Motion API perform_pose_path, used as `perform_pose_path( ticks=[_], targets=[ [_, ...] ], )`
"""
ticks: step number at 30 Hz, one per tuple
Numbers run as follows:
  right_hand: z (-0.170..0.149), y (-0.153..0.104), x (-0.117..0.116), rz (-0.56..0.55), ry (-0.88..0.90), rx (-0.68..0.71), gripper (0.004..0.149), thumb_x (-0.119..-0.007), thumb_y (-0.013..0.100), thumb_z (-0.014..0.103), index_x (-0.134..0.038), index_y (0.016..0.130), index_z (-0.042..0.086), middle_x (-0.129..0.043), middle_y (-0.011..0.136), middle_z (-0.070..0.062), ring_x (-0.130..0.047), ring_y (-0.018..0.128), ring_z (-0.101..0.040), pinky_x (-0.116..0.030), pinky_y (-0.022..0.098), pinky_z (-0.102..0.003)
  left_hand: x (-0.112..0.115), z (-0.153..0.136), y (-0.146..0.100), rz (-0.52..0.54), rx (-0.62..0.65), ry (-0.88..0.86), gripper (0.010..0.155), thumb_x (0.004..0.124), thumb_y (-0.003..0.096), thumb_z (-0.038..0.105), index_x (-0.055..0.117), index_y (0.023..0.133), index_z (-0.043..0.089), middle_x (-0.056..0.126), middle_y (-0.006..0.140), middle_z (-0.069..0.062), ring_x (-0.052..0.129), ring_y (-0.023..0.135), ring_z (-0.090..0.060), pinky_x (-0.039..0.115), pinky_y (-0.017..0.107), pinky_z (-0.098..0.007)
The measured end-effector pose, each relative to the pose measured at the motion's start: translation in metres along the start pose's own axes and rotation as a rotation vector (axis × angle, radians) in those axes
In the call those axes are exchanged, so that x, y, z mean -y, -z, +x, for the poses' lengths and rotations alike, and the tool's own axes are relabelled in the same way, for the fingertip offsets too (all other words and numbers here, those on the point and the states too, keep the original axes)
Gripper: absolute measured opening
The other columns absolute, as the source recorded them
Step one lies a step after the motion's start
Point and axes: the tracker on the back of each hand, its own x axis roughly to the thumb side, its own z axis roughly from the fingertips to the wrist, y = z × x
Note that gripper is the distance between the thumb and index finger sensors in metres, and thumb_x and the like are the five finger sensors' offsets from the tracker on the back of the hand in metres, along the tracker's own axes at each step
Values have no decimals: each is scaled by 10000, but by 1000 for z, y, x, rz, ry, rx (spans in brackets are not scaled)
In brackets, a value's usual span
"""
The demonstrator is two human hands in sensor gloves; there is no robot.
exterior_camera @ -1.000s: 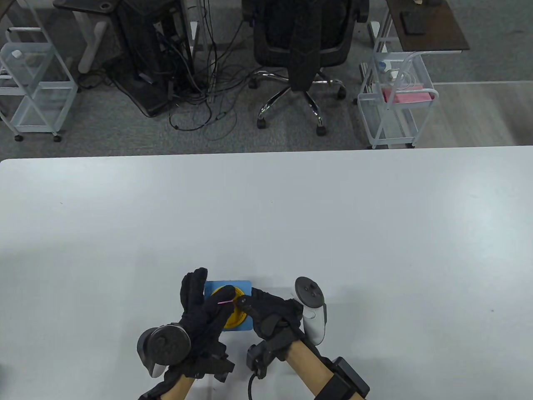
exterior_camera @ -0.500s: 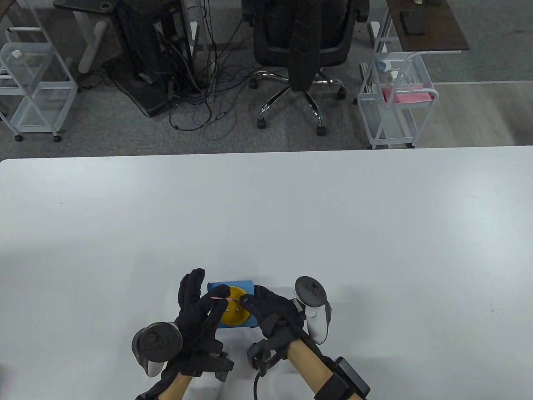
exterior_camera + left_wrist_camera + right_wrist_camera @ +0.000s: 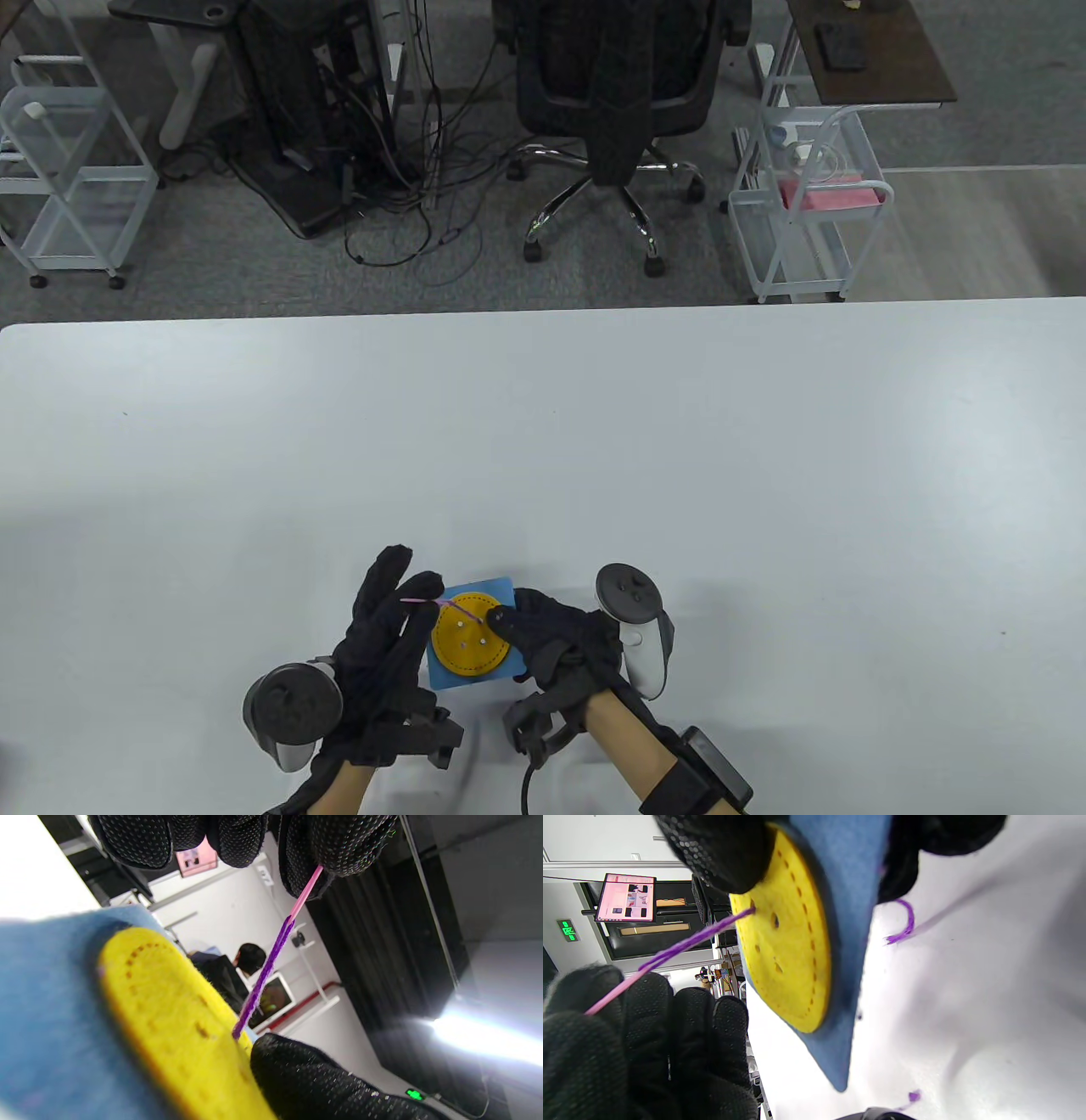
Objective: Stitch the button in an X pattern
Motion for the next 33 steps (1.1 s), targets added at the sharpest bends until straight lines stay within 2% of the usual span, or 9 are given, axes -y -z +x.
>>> perform_pose_path(
  ticks=[12,20,28,33],
  targets=[
    [-2,1,-1,0,-26,-12,495,-761,505,319,-704,935,80,-870,704,-146,-890,474,-274,-744,397,-463,-21,5,1,88,38,-84,397,655,605,278,726,948,90,596,1065,-342,745,866,-599,769,585,-583],
    [-3,1,-1,0,-35,-22,496,-760,504,317,-704,935,76,-875,699,-146,-893,468,-274,-746,392,-463,-30,3,2,114,71,-154,395,635,607,274,700,958,105,783,963,-323,954,739,-483,898,478,-470],
    [-3,1,-2,1,-38,-24,496,-761,505,316,-705,934,73,-877,695,-146,-894,465,-275,-747,389,-463,-36,0,3,132,67,-213,397,643,600,280,706,948,99,889,874,-276,1052,626,-388,949,374,-372],
    [-4,1,-2,1,-39,-27,495,-761,504,315,-706,933,72,-878,694,-147,-895,464,-276,-747,388,-463,-40,1,3,145,76,-206,388,661,597,263,697,951,109,917,847,-223,1068,586,-335,949,356,-348]
  ],
)
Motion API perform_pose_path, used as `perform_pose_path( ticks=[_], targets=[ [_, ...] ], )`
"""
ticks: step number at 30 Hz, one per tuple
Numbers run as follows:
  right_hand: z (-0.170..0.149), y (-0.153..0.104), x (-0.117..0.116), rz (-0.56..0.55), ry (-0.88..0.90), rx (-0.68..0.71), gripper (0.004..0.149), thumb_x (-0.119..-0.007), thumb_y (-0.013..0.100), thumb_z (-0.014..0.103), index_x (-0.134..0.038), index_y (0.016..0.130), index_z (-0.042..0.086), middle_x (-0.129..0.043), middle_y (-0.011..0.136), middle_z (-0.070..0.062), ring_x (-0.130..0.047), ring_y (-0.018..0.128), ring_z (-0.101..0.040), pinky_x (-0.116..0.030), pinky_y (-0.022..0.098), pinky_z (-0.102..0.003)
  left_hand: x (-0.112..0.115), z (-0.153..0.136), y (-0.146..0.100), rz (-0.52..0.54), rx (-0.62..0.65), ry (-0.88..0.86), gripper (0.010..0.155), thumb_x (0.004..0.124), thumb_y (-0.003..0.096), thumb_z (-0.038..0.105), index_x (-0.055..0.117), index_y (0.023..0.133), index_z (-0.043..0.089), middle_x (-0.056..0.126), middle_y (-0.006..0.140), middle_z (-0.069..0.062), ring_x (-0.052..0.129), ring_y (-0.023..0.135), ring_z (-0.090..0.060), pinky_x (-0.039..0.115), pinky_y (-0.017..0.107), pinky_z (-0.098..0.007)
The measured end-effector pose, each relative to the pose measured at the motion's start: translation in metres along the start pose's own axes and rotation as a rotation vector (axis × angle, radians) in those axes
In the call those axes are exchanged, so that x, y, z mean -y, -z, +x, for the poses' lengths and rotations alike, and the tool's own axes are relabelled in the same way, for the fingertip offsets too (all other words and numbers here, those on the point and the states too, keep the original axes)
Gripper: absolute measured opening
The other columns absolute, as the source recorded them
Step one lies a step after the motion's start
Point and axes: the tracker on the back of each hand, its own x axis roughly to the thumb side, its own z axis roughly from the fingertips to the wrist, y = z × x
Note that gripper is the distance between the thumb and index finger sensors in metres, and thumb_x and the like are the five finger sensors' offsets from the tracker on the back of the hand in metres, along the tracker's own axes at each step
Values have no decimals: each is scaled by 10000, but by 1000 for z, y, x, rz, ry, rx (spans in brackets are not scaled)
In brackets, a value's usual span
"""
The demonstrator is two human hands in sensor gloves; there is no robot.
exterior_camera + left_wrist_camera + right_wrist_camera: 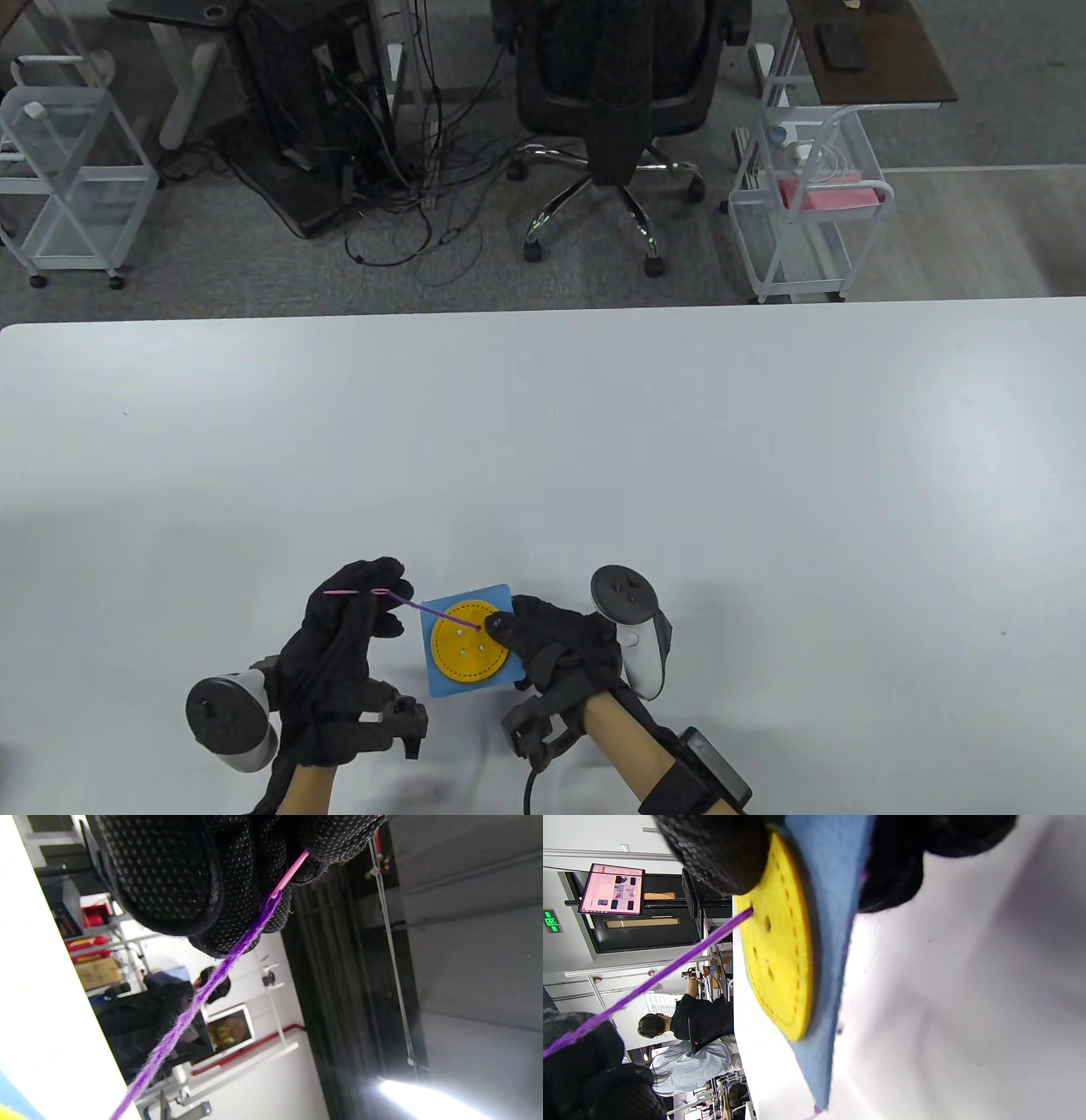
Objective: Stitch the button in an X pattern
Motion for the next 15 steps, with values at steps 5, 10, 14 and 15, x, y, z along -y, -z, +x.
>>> perform_pose_path(
  ticks=[5,10,14,15],
  targets=[
    [0,0,0,3,0,0,496,-761,504,315,-706,933,71,-878,694,-146,-895,462,-275,-748,387,-463,0,0,1,-25,10,17,379,687,593,252,697,960,157,894,860,-171,1040,592,-316,930,381,-356],
    [0,0,0,5,0,3,495,-760,505,315,-705,933,73,-878,694,-145,-895,463,-274,-748,388,-462,3,5,2,-107,74,154,363,708,589,246,736,949,211,831,891,-154,978,637,-343,900,434,-398],
    [0,0,1,5,2,5,497,-759,504,317,-704,934,73,-877,695,-145,-895,464,-274,-748,387,-461,9,13,2,-194,168,382,354,722,584,240,764,935,227,805,901,-150,954,653,-345,886,460,-415],
    [0,0,1,6,2,6,493,-758,507,315,-704,934,75,-877,695,-144,-895,464,-274,-748,388,-461,11,16,1,-212,200,467,354,728,581,240,772,932,231,804,899,-151,955,646,-343,885,462,-413]
  ],
)
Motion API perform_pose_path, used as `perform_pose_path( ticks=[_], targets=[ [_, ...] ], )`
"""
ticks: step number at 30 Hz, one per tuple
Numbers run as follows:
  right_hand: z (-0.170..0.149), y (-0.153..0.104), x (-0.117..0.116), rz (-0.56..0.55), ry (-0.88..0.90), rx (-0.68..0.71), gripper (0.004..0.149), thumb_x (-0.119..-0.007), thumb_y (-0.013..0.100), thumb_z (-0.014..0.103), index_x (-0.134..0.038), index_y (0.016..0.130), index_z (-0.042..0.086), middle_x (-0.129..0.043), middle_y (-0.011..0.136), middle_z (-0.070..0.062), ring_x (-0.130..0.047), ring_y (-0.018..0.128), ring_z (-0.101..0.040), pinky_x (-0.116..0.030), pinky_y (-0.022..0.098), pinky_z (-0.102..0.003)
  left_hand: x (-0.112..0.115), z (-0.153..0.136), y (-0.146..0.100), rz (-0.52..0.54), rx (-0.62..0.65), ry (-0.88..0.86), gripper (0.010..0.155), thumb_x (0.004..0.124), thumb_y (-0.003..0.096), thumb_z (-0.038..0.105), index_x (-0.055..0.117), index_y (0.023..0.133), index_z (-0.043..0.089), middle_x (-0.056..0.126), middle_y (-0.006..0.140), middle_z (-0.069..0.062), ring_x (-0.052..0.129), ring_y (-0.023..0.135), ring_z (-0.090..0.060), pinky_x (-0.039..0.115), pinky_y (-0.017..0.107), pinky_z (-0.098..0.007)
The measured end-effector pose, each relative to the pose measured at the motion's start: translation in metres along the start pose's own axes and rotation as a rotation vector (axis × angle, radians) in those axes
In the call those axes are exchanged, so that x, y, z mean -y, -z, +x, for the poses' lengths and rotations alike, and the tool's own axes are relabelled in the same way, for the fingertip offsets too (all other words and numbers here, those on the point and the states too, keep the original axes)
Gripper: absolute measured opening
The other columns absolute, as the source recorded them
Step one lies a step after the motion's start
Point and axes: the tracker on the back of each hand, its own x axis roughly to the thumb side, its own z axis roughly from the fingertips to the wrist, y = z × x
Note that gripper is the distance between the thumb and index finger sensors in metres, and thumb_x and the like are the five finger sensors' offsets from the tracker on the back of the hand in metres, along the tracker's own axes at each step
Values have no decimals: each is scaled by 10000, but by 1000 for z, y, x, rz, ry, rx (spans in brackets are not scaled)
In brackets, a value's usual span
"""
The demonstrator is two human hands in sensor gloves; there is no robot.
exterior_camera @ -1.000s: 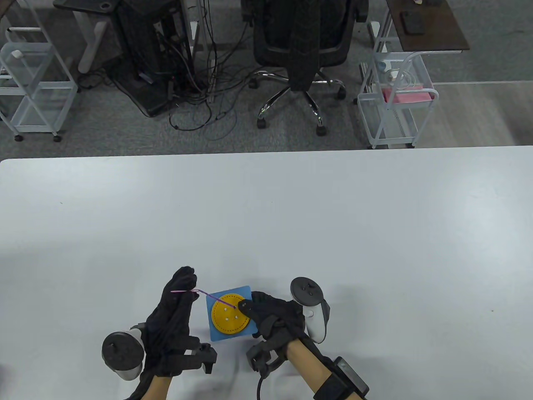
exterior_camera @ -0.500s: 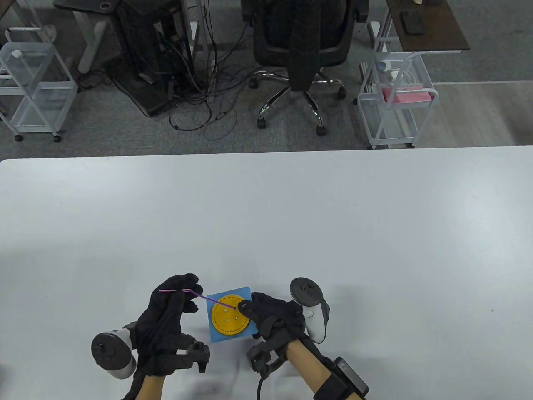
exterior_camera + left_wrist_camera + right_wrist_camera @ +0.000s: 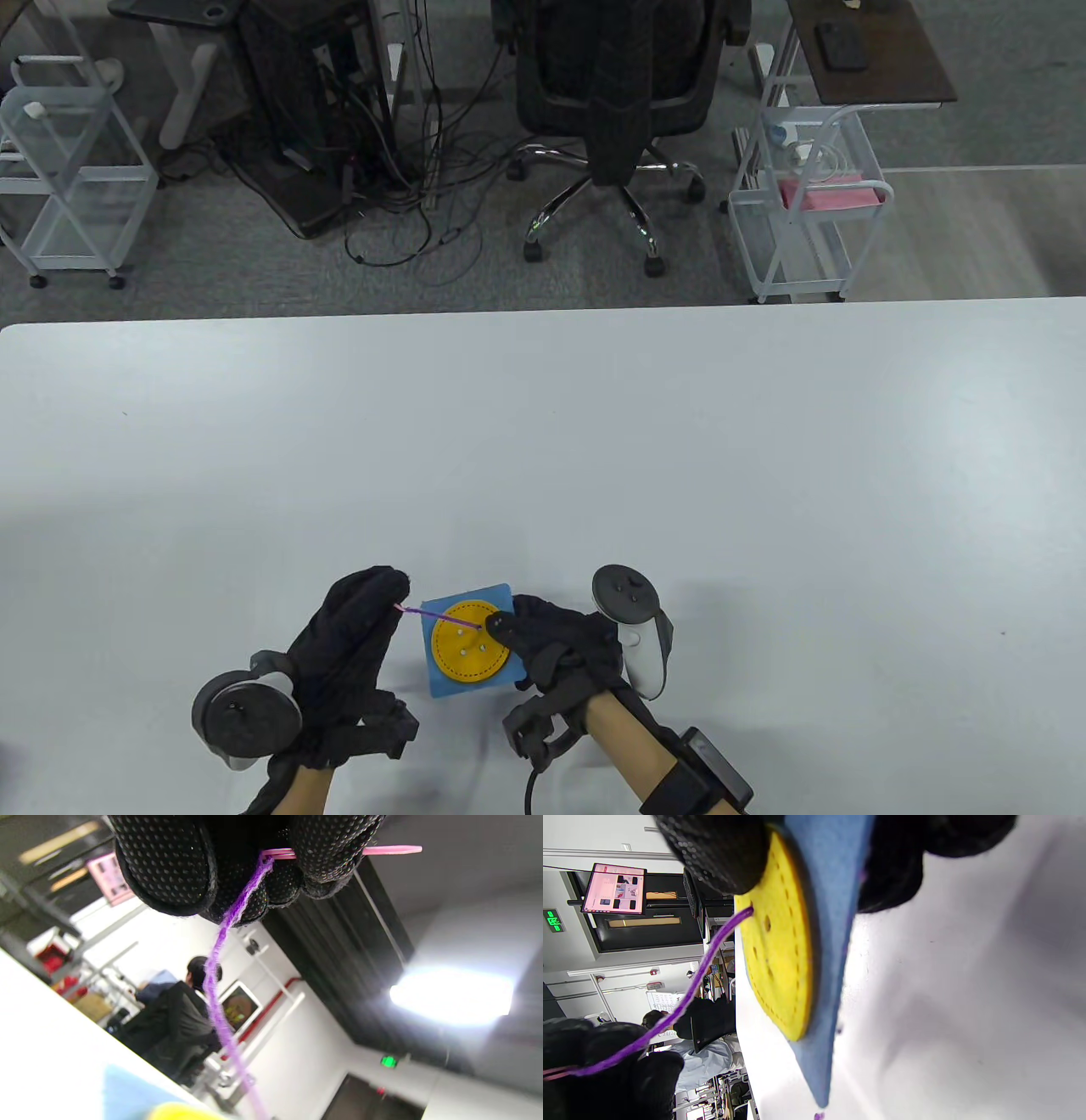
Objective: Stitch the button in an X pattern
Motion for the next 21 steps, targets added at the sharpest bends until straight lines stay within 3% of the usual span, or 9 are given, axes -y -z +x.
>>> perform_pose_path(
  ticks=[6,14,21],
  targets=[
    [0,0,0,2,3,3,496,-758,505,317,-703,934,73,-877,696,-144,-895,464,-273,-749,387,-460,10,18,0,-106,135,349,346,755,563,238,812,904,247,803,894,-127,952,644,-318,883,479,-390],
    [0,0,2,0,5,5,498,-758,504,318,-702,935,74,-876,697,-143,-895,466,-272,-748,388,-459,23,34,0,-195,269,573,331,771,546,203,845,863,264,761,914,-96,906,696,-312,860,533,-398],
    [0,-1,3,-4,14,4,496,-757,506,316,-701,936,74,-874,700,-145,-894,471,-275,-747,392,-461,37,45,-3,-237,374,650,321,777,535,170,865,826,274,734,917,-62,848,764,-306,822,596,-427]
  ],
)
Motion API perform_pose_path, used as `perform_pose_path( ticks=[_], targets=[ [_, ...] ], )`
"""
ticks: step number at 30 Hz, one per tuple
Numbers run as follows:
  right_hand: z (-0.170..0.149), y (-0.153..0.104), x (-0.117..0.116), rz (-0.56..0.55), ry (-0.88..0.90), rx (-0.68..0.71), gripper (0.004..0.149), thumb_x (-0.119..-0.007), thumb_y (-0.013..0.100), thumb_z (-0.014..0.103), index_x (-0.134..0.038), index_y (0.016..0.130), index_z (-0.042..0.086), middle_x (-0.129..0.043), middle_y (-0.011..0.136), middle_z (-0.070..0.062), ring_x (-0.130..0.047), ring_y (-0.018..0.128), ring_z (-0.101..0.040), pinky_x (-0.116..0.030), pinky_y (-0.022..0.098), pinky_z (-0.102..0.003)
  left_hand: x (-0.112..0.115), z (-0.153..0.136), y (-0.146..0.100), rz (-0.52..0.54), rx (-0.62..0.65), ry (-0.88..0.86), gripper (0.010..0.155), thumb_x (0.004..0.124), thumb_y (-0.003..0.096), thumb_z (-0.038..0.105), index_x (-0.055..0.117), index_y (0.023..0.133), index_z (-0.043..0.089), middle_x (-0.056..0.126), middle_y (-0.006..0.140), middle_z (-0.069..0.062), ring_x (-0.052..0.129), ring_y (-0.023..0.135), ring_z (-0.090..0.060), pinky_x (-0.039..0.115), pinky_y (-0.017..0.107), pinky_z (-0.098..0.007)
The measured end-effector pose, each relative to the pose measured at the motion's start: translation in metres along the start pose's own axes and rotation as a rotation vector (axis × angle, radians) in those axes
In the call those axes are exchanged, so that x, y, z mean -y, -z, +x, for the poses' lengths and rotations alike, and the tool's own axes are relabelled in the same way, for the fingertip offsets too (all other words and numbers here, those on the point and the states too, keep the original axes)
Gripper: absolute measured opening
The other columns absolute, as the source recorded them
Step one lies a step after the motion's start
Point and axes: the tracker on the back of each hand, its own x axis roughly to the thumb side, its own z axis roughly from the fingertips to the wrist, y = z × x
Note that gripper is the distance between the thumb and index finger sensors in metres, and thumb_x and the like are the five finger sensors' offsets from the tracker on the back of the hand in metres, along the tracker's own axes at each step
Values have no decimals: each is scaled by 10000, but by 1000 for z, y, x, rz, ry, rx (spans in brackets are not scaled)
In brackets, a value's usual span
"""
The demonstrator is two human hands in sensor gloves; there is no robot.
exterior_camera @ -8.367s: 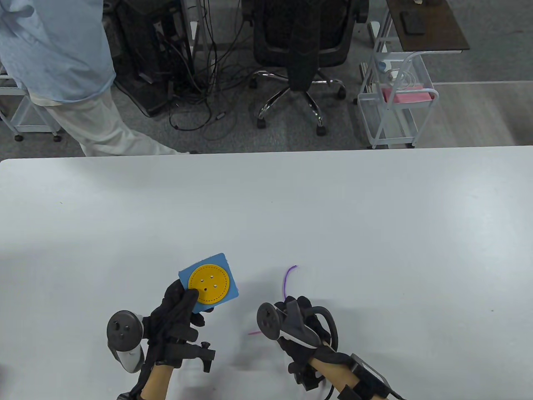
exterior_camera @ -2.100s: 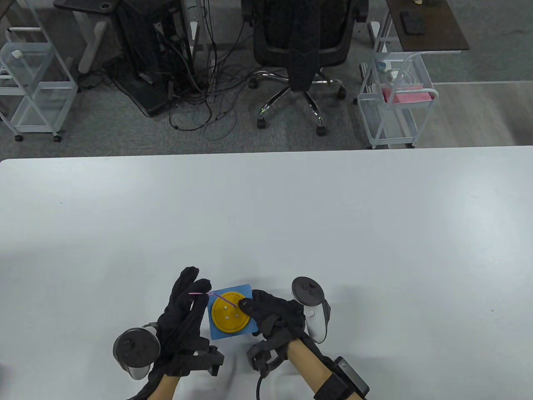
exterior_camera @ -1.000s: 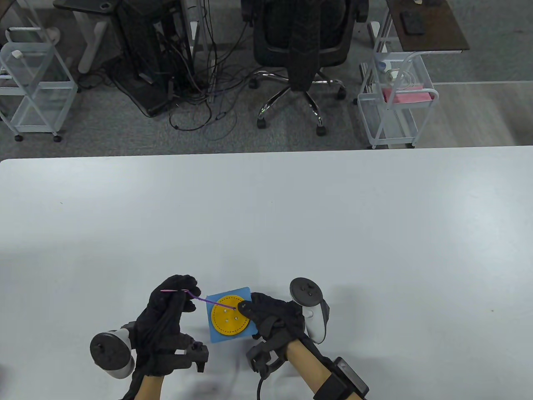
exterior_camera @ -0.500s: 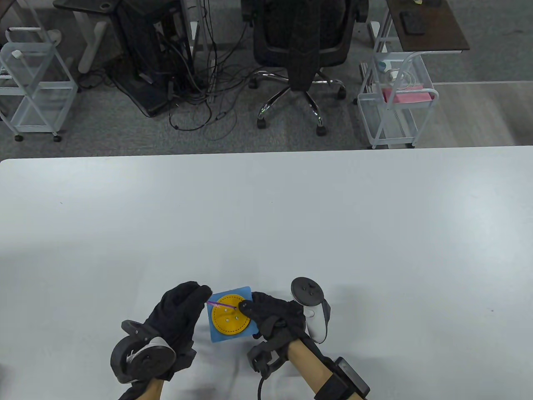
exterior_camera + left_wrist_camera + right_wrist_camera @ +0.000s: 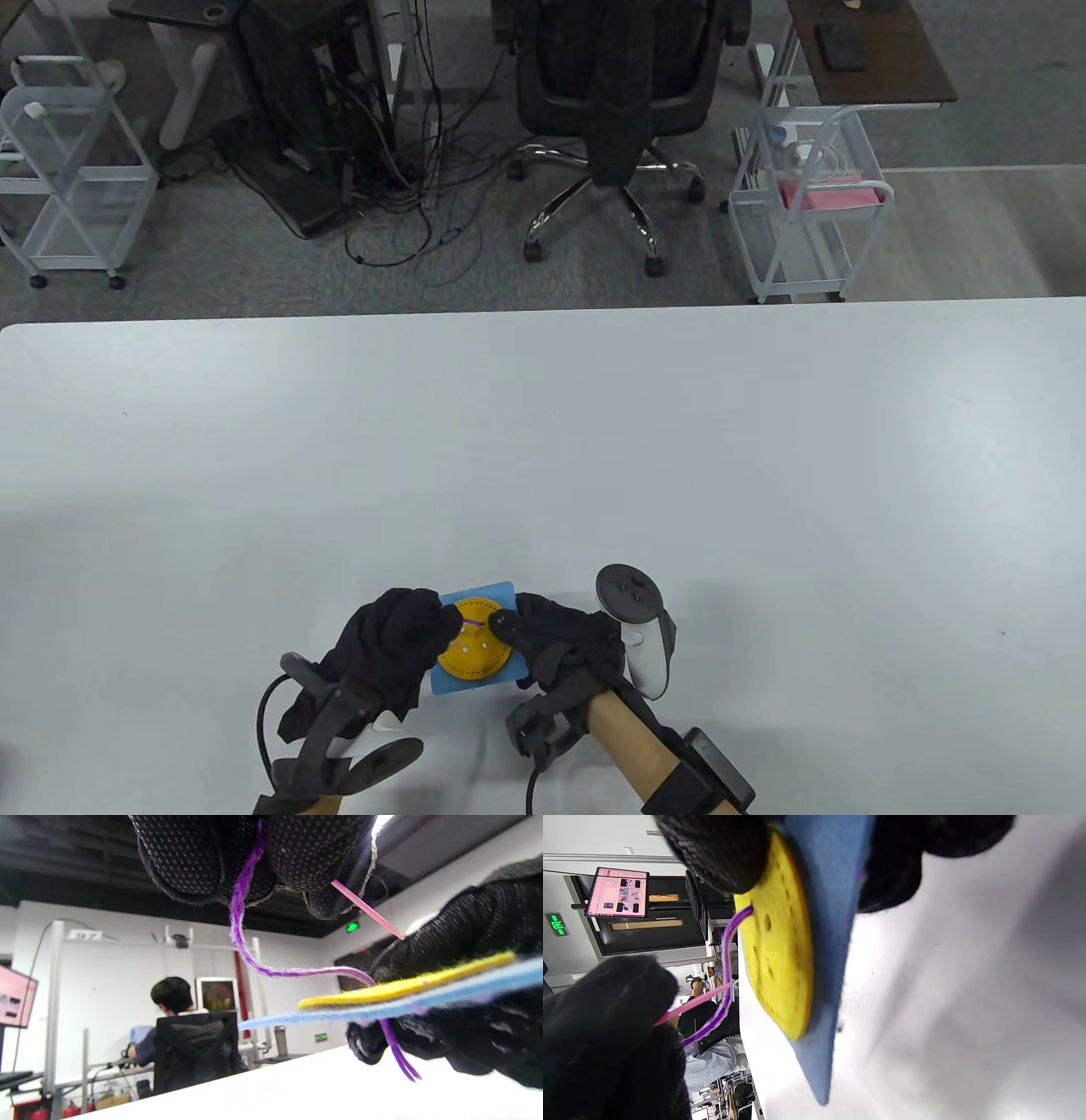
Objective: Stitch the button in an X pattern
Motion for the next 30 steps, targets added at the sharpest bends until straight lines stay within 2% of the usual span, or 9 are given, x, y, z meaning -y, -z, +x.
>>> perform_pose_path(
  ticks=[10,23,27,30],
  targets=[
    [0,0,1,-2,-2,5,495,-757,507,316,-702,935,74,-875,700,-144,-894,471,-276,-747,391,-461,4,7,2,-17,48,37,320,776,530,152,874,808,276,703,930,-52,788,813,-306,770,648,-449],
    [0,-1,1,1,1,15,494,-757,507,316,-702,934,73,-876,698,-144,-896,469,-275,-749,389,-461,10,16,5,-55,105,72,328,770,530,148,868,814,279,710,927,-42,792,809,-296,773,647,-439],
    [0,-1,1,1,3,18,496,-757,505,317,-705,933,73,-879,697,-144,-898,468,-274,-751,387,-459,13,20,9,-133,133,31,350,757,534,150,847,837,299,740,938,-16,837,802,-275,805,628,-406],
    [0,-1,2,-2,1,16,494,-756,506,318,-703,934,75,-878,699,-142,-898,469,-274,-751,388,-459,14,19,10,-171,126,-40,382,743,539,151,814,889,288,752,961,-27,859,815,-282,820,612,-419]
  ],
)
